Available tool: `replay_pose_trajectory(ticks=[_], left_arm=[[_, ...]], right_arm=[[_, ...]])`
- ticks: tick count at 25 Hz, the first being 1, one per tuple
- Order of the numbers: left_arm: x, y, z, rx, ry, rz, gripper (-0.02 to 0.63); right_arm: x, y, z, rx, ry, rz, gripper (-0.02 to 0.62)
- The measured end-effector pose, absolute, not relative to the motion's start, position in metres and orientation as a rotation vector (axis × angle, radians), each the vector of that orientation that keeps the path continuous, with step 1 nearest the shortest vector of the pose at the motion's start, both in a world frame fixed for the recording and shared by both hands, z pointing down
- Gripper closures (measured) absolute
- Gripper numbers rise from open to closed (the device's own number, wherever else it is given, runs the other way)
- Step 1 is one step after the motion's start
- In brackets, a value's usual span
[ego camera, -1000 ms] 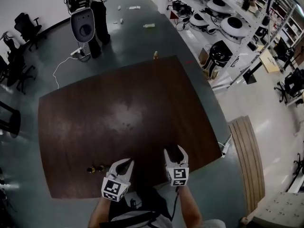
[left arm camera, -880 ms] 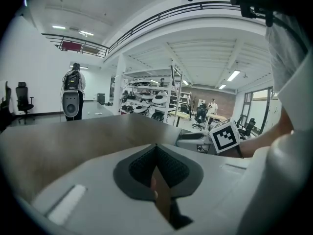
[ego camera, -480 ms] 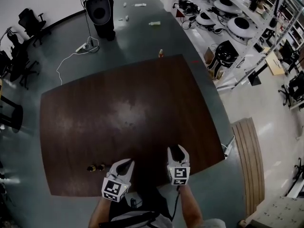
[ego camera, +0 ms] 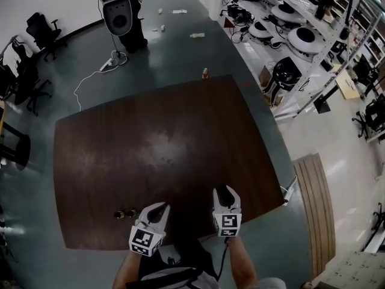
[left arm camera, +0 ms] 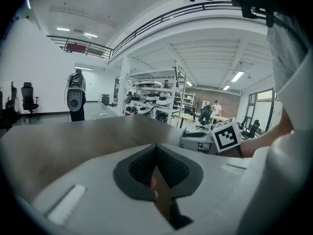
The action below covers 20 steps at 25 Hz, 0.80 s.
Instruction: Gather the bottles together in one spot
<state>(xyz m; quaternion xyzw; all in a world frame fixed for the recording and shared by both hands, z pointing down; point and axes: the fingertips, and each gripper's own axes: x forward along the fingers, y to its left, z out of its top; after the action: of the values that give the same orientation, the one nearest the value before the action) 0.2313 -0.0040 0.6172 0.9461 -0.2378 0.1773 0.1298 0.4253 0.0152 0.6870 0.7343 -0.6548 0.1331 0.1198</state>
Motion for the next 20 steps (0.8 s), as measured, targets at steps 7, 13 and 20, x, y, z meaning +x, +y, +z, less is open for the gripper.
replay_pose_trajectory(ticks=[7,13,20], left_arm=[[0.218,-0.007,0.609,2.743,-0.729,0.478,0.604],[0.187,-0.012,0.603,2.722,-0.793,0.441,0.604],[0.151,-0.008,0.599,2.687,-0.857,0.413,0.604]], right_arm=[[0.400,0.015,0.660,2.105,-1.991,0.334,0.463],[0.356,0.012,0.647,2.024,-2.076,0.312,0.463],[0.310,0.011,0.639,1.929,-2.154,0.295,0.463]])
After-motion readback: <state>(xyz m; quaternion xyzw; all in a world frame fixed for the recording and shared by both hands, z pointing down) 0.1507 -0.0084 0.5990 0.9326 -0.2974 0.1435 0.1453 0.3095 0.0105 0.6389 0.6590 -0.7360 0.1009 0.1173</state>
